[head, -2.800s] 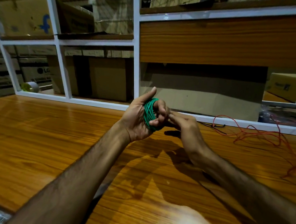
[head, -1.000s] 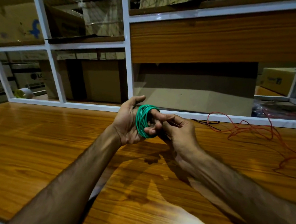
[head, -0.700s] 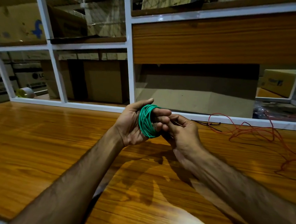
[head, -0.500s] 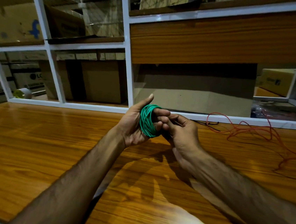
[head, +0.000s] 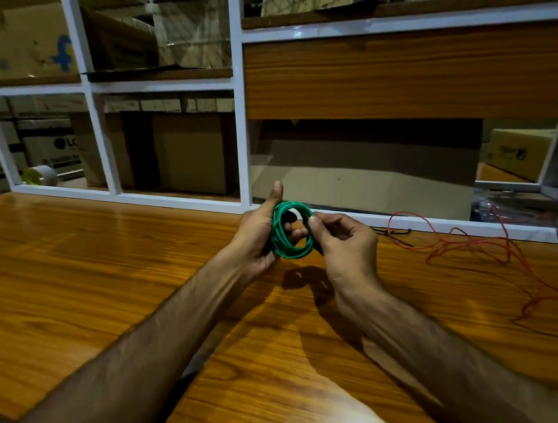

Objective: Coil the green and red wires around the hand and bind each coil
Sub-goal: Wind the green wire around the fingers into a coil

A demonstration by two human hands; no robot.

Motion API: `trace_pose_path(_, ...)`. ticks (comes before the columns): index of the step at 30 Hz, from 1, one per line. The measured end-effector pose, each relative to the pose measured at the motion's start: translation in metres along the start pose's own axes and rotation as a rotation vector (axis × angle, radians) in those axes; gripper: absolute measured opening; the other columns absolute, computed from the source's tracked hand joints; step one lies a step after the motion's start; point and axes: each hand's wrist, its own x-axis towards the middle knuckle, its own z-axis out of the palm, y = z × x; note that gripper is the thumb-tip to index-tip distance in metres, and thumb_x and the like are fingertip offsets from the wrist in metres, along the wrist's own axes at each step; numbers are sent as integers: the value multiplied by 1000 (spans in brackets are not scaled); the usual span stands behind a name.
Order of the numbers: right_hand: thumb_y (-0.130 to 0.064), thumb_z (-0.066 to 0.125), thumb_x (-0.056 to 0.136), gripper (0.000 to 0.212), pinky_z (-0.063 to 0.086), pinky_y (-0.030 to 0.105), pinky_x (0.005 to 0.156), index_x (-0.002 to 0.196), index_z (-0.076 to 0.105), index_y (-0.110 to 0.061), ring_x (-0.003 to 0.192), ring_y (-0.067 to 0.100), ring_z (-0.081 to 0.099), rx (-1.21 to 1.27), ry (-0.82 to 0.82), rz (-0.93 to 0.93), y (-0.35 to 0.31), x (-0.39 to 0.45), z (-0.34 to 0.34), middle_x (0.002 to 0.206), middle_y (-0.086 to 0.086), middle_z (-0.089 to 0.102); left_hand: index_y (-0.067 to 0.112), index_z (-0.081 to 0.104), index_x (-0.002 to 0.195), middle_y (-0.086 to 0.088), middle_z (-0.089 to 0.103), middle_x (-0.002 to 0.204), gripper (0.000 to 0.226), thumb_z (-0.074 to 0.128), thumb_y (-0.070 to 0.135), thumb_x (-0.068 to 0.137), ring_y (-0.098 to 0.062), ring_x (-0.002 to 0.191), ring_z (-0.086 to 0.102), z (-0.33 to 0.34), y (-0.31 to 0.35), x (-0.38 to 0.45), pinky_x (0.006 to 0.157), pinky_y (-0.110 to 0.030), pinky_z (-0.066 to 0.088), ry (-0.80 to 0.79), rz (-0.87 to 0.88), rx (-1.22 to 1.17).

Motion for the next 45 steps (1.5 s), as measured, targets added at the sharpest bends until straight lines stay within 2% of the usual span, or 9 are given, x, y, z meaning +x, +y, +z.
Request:
trace_pose_path(3,-2,70,93,13,54,13,67,84,72,-12,68,-3,69,-97,39,-83,1,-4,2,75,-4,73,-4,61,121,-6,58,56,65,49,57,103,-16,47,62,11,-9,2,47,-27,56,143,78,-18)
trace_pose_path(6,-7,72,93,12,57,18,70,87,74,-17,76,1,71,-170,86,-101,8,-3,4,80,-5,74,2,66,101,-8,61,60,74,37,71,102,-19,52,60,17,-15,-2,50,-30,53,174,125,-2)
trace_pose_path(9,-12,73,93,7,61,25,75,91,75,-18,85,8,73,-218,143,-116,12,0,6,86,-5,75,6,67,103,-11,68,77,72,47,74,98,-20,67,65,17,-23,2,62,-33,54,184,225,75)
trace_pose_path(15,-12,71,95,8,58,16,68,95,74,-19,81,4,72,-209,207,-164,10,3,5,85,-10,73,10,63,110,-10,70,89,44,59,53,102,-24,86,67,29,-35,-2,79,-41,56,225,296,114)
trace_pose_path(22,-14,72,94,6,53,13,66,97,76,-17,84,7,71,-208,230,-192,17,4,4,87,-7,74,10,57,102,2,45,68,37,50,46,108,-9,59,45,34,-36,-3,61,-27,41,214,332,98)
trace_pose_path(27,-13,71,95,9,59,20,78,100,75,-19,90,6,72,-175,212,-195,19,-1,5,91,-8,74,8,56,111,4,45,66,37,51,45,107,-5,55,45,31,-36,-5,58,-23,42,212,376,142)
trace_pose_path(36,-11,69,95,11,60,22,79,104,75,-13,93,8,72,-114,158,-164,23,-7,7,96,-3,75,13,55,105,-1,48,81,34,51,47,107,-10,70,48,27,-35,1,52,-18,44,286,464,211)
trace_pose_path(39,-11,70,94,12,58,16,76,105,75,-14,90,1,71,-97,142,-163,24,-13,9,95,-7,74,21,54,99,-6,54,89,30,49,50,107,-15,78,54,24,-36,4,59,-26,45,372,521,260)
trace_pose_path(45,-13,74,92,20,60,20,80,112,76,-10,94,3,72,-106,122,-163,32,-18,16,100,-6,76,23,48,87,-7,53,79,30,48,41,110,-13,65,51,15,-32,11,53,-24,41,471,667,322)
